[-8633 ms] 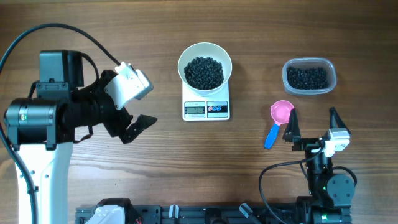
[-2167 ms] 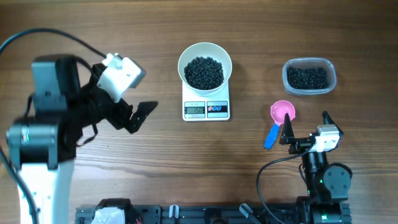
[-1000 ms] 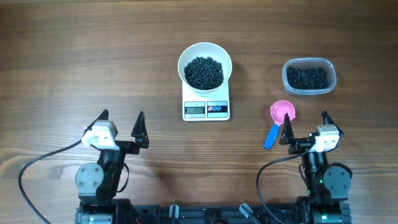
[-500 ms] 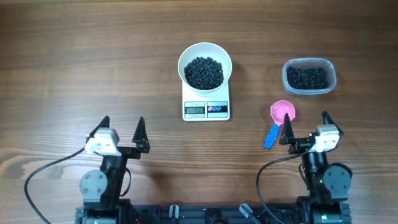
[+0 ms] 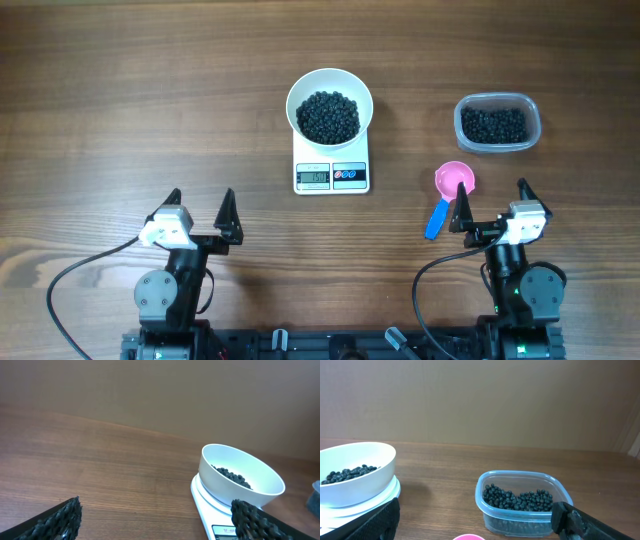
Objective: Scoop item into bowl and weigh 150g on scale
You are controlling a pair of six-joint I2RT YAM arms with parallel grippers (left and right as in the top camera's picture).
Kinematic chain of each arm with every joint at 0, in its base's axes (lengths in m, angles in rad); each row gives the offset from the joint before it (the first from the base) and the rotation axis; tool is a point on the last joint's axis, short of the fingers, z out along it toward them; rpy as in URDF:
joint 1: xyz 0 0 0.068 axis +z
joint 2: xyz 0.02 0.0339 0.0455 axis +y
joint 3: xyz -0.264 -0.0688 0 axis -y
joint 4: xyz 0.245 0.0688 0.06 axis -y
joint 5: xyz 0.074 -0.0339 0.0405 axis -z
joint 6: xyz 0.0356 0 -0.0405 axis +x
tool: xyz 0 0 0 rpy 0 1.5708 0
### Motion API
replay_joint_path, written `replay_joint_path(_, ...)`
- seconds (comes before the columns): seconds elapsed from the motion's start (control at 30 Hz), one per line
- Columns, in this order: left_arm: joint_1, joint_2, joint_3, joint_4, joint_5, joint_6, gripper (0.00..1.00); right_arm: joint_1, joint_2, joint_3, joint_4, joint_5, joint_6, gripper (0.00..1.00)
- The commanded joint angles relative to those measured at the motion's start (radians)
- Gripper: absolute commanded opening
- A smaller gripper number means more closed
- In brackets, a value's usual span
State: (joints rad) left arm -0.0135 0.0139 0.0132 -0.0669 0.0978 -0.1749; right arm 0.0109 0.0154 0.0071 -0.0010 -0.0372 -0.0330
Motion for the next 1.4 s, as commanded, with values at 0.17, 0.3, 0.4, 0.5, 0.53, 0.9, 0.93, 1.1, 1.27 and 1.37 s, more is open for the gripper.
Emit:
replay_joint_path(0.17, -0.029, -0.012, -0.008, -0.01, -0.048, -0.039, 1.0, 0.005, -0.012, -0.002, 0.001, -0.015, -0.019, 1.0)
replay_joint_path(0.3, -0.029, -0.012, -0.008, -0.01, -0.048, -0.039, 1.0, 0.005, -0.012, -0.002, 0.001, -0.015, -0.019, 1.0)
replay_joint_path(0.4, -0.029, -0.012, -0.008, -0.009, -0.047, -0.039, 1.0, 0.005, -0.012, -0.002, 0.001, -0.015, -0.019, 1.0)
replay_joint_path(0.5, -0.029, -0.012, -0.008, -0.008, -0.047, -0.039, 1.0, 0.005, -0.012, -0.002, 0.001, -0.015, -0.019, 1.0)
replay_joint_path(0.53, -0.029, -0.012, -0.008, -0.008, -0.047, -0.039, 1.0, 0.005, -0.012, -0.002, 0.001, -0.015, -0.019, 1.0)
replay_joint_path(0.9, -0.029, -0.011, -0.008, -0.007, -0.047, -0.039, 1.0, 0.005, -0.012, -0.002, 0.001, -0.015, -0.019, 1.0)
replay_joint_path(0.93, -0.029, -0.011, -0.007, -0.007, -0.047, -0.039, 1.0, 0.005, -0.012, -0.002, 0.001, -0.015, -0.019, 1.0)
replay_joint_path(1.1, -0.029, -0.011, -0.007, -0.005, -0.035, -0.039, 1.0, 0.005, -0.012, -0.002, 0.001, -0.015, -0.019, 1.0)
replay_joint_path(1.27, -0.029, -0.011, -0.007, -0.005, -0.029, -0.039, 1.0, 0.005, -0.012, -0.002, 0.001, -0.015, -0.019, 1.0)
replay_joint_path(1.37, -0.029, -0.003, -0.007, -0.005, -0.028, -0.04, 1.0, 0.005, -0.012, -0.002, 0.001, -0.015, -0.019, 1.0)
